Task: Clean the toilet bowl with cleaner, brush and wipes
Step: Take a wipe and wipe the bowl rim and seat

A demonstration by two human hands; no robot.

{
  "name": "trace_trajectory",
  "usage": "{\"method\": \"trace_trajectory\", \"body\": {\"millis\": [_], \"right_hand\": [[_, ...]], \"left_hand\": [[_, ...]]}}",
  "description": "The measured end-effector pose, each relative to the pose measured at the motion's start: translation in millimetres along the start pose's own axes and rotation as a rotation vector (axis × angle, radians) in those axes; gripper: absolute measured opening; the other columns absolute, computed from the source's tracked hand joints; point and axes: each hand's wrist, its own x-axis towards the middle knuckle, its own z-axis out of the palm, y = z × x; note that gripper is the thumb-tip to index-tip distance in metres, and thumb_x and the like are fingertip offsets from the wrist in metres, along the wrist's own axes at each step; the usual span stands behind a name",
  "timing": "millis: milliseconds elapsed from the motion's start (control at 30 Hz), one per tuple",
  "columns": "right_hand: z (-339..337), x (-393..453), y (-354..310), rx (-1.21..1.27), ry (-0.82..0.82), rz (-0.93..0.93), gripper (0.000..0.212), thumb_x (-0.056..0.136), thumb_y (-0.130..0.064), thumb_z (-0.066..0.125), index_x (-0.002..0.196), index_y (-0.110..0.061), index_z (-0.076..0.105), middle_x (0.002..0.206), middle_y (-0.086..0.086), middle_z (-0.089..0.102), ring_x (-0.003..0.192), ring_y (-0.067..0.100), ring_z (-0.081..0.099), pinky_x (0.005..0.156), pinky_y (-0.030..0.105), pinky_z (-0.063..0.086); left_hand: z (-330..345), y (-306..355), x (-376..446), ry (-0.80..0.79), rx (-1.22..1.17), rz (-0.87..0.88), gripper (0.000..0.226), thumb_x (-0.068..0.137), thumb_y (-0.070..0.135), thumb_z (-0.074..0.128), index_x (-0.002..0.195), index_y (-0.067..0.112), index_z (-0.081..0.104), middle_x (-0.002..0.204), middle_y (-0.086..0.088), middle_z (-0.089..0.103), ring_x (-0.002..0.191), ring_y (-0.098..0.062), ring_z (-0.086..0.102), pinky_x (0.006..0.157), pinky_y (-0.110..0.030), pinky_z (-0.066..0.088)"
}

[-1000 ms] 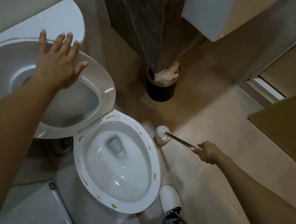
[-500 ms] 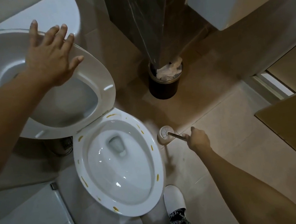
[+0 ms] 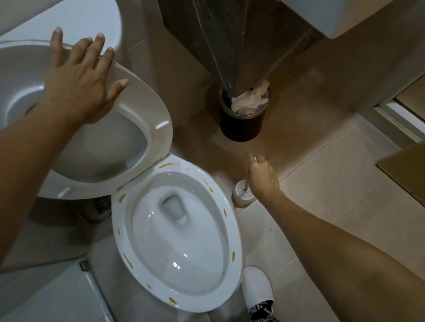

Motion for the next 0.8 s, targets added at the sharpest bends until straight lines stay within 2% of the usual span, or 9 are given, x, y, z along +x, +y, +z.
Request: {"method": "trace_trajectory", "body": {"millis": [67, 133, 233, 300, 367, 433, 667, 800], "right_hand": [[4.1, -5.9, 3.5, 0.015, -0.018, -0.026, 0.064, 0.095, -0.001, 0.050, 0.151, -0.009, 0.020, 0.141, 0.021, 0.037, 0.120, 0.037, 0.048, 0.089, 0.038, 0.047], [7.6, -16.2, 7.6, 0.035, -0.027, -0.048, 0.068, 0.099, -0.010, 0.047, 0.154, -0.011, 0.008, 0.158, 0.017, 0.013, 0.140, 0.035, 0.029, 0.102, 0.037, 0.041], [9.3, -27.3, 12.0, 0.080, -0.026, -0.062, 0.070, 0.100, -0.018, 0.045, 0.154, -0.012, 0.001, 0.161, 0.012, -0.005, 0.148, 0.028, 0.006, 0.115, 0.037, 0.031], [9.0, -28.8, 12.4, 0.046, -0.024, -0.070, 0.072, 0.100, -0.022, 0.046, 0.154, -0.011, -0.001, 0.161, 0.011, -0.007, 0.149, 0.027, 0.000, 0.119, 0.036, 0.020], [7.5, -27.1, 11.8, 0.004, -0.028, -0.075, 0.072, 0.100, -0.025, 0.045, 0.154, -0.011, -0.001, 0.161, 0.011, -0.007, 0.149, 0.026, -0.002, 0.120, 0.037, 0.014], [4.7, -26.1, 11.1, -0.024, -0.044, -0.066, 0.072, 0.100, -0.029, 0.044, 0.154, -0.011, -0.001, 0.161, 0.011, -0.006, 0.149, 0.026, -0.003, 0.120, 0.038, 0.012], [-18.4, -36.1, 15.4, -0.139, -0.105, -0.053, 0.070, 0.101, -0.036, 0.037, 0.154, -0.011, -0.003, 0.161, 0.009, -0.009, 0.149, 0.025, -0.007, 0.120, 0.041, 0.008], [-37.0, -36.9, 14.7, -0.166, -0.131, -0.031, 0.068, 0.102, -0.040, 0.033, 0.154, -0.012, 0.000, 0.161, 0.010, -0.007, 0.149, 0.025, -0.006, 0.119, 0.041, 0.007]], "left_hand": [[-0.2, 0.0, 0.0, 0.000, 0.001, 0.000, 0.074, 0.094, 0.055, 0.015, 0.147, 0.005, 0.026, 0.156, -0.017, 0.020, 0.143, -0.032, 0.019, 0.113, -0.048, -0.010], [0.0, -0.1, 0.0, 0.001, -0.001, 0.002, 0.074, 0.094, 0.055, 0.016, 0.147, 0.005, 0.027, 0.155, -0.017, 0.020, 0.142, -0.032, 0.020, 0.113, -0.047, -0.011], [1.0, -0.7, -0.1, 0.004, 0.001, 0.006, 0.074, 0.094, 0.055, 0.016, 0.147, 0.005, 0.027, 0.155, -0.017, 0.021, 0.142, -0.031, 0.020, 0.113, -0.044, -0.015], [1.4, -1.3, -0.2, 0.007, -0.011, 0.007, 0.072, 0.095, 0.054, 0.018, 0.147, 0.004, 0.028, 0.155, -0.017, 0.021, 0.142, -0.031, 0.020, 0.111, -0.043, -0.021], [0.8, -0.9, -0.2, -0.004, -0.021, 0.001, 0.072, 0.095, 0.054, 0.018, 0.146, 0.004, 0.028, 0.155, -0.018, 0.022, 0.142, -0.031, 0.020, 0.112, -0.047, -0.017], [-0.7, 0.3, -0.1, -0.023, -0.029, -0.010, 0.073, 0.095, 0.055, 0.018, 0.146, 0.004, 0.029, 0.155, -0.018, 0.021, 0.142, -0.031, 0.020, 0.114, -0.050, -0.010], [-18.4, 1.3, 0.9, -0.137, -0.084, -0.054, 0.078, 0.091, 0.059, 0.010, 0.149, 0.008, 0.023, 0.158, -0.014, 0.015, 0.145, -0.028, 0.013, 0.114, -0.050, -0.006], [-32.0, 3.2, 4.3, -0.188, -0.159, -0.103, 0.073, 0.094, 0.058, 0.014, 0.150, 0.012, 0.022, 0.159, -0.010, 0.010, 0.146, -0.025, 0.009, 0.114, -0.054, -0.003]]}}
